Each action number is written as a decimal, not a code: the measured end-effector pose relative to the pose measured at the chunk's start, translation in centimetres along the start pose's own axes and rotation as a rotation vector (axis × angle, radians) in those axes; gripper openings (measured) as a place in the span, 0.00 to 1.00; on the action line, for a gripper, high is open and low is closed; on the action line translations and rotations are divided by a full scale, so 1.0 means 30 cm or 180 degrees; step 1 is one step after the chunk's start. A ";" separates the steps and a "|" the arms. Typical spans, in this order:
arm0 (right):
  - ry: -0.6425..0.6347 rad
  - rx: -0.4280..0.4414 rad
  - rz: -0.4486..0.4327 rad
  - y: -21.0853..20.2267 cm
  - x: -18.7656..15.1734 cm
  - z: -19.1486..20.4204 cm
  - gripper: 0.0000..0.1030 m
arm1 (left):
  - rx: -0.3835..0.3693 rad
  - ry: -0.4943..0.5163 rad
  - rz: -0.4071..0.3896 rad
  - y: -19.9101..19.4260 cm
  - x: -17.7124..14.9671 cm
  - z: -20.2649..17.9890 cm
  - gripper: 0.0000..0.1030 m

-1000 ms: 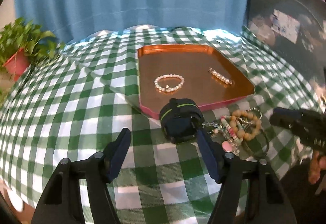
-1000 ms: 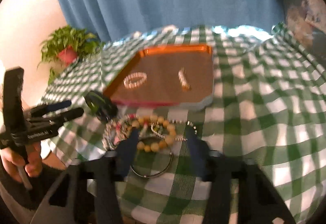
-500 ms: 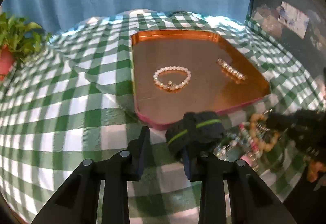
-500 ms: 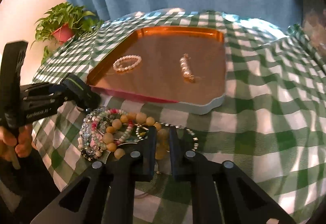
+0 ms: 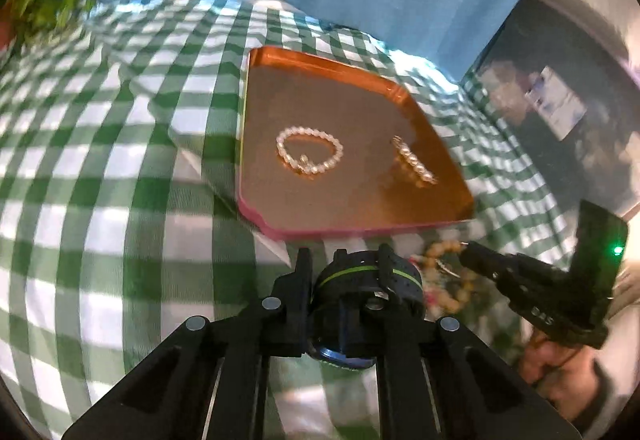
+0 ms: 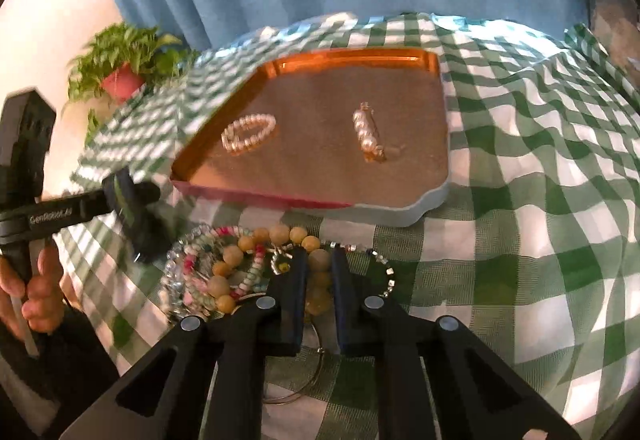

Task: Organize jewelry
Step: 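Grasp the black watch with the left tool while the right tool grasps the wooden bead bracelet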

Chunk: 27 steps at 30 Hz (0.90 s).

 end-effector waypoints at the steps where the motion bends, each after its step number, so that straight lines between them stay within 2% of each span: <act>1: 0.0017 0.0019 -0.0047 -0.012 0.004 0.003 0.11 | -0.0043 -0.0070 0.0055 -0.012 -0.008 0.003 0.11; 3: 0.0048 0.0112 -0.0169 -0.058 0.014 0.011 0.11 | 0.0064 -0.0102 0.0153 -0.040 -0.032 0.010 0.11; 6: 0.0051 0.0166 -0.0263 -0.119 0.017 0.027 0.11 | 0.0326 0.0024 0.0209 -0.077 -0.061 0.008 0.11; 10: 0.0105 0.0165 -0.0461 -0.240 0.005 0.040 0.11 | 0.0332 -0.0050 0.0309 -0.090 -0.093 0.036 0.11; 12: 0.0059 0.0083 -0.0528 -0.273 -0.005 0.041 0.11 | 0.0448 0.0011 0.0384 -0.061 -0.113 0.046 0.11; 14: -0.0046 -0.0077 -0.0491 -0.269 -0.016 0.030 0.11 | 0.0531 0.0058 0.0407 -0.035 -0.119 0.045 0.11; 19: -0.0096 -0.0375 -0.0166 -0.194 -0.072 -0.071 0.11 | 0.0619 0.0069 0.0334 -0.033 -0.120 0.026 0.14; 21: -0.0178 -0.0513 -0.0097 -0.177 -0.082 -0.096 0.11 | 0.0662 0.0091 0.0327 -0.047 -0.134 0.023 0.22; 23: -0.0261 -0.0589 -0.0039 -0.168 -0.094 -0.108 0.11 | 0.0761 0.0231 0.0305 -0.062 -0.149 0.015 0.54; 24: -0.0274 -0.0610 -0.0003 -0.160 -0.098 -0.116 0.11 | 0.0777 0.0317 0.0248 -0.078 -0.157 0.005 0.61; 25: -0.0279 -0.0606 -0.0004 -0.161 -0.101 -0.118 0.11 | 0.0772 0.0370 0.0214 -0.090 -0.163 -0.002 0.65; 27: -0.0269 -0.0559 0.0024 -0.158 -0.103 -0.124 0.11 | 0.0714 0.0422 0.0182 -0.106 -0.175 -0.016 0.65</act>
Point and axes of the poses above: each gripper's, at about its wrist camera, not at the fingertips, and y roughly the way its jaws point, z to its left, x to its top, the point moved 3 cm from there along y, roughly the way its jaws point, and after that the axes turned 11 degrees about -z, right-handed, at the moved point
